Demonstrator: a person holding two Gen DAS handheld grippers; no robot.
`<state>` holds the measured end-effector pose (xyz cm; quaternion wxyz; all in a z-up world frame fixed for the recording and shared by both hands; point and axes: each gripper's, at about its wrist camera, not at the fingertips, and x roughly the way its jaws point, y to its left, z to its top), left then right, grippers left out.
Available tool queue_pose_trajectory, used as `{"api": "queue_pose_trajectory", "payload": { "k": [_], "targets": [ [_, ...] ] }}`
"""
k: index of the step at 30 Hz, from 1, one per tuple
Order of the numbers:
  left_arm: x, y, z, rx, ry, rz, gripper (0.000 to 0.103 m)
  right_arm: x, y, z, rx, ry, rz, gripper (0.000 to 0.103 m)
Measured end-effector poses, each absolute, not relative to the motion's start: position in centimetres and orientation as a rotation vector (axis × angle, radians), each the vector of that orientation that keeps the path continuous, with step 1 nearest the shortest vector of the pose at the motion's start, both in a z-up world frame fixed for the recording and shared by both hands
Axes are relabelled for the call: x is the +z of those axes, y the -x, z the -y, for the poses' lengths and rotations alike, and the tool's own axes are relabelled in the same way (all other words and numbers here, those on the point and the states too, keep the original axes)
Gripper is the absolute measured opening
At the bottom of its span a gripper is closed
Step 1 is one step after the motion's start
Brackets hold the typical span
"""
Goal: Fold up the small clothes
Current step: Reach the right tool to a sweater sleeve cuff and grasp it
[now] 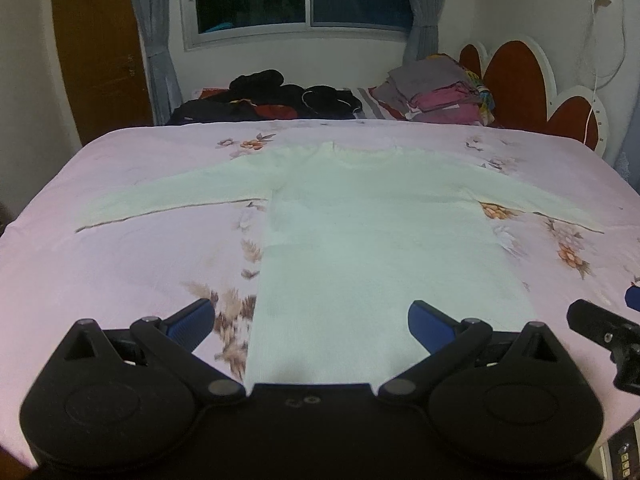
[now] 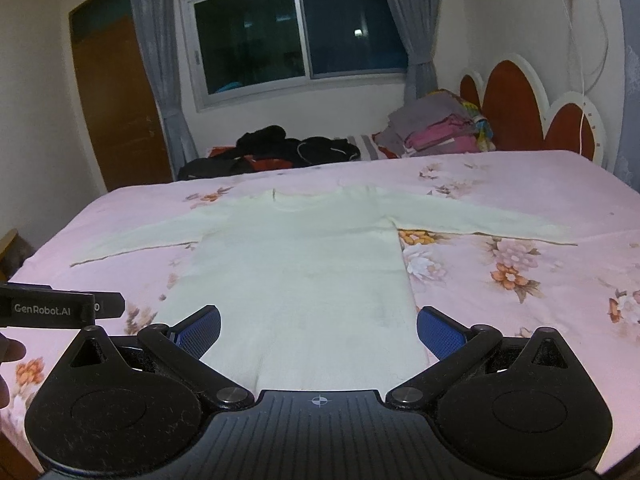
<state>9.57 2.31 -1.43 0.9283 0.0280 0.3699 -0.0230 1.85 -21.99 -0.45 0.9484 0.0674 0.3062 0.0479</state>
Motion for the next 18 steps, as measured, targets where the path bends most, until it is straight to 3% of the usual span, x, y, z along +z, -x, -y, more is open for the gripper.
{"api": "queue_pose_trajectory", "payload": {
  "k": [18],
  "targets": [
    [-4.4,-23.2,-4.9,-0.096,-0.019,-0.811,0.103,-2.2,-13.8,22.7,-0.061,-0.125,-0.643,0.103]
  ]
}}
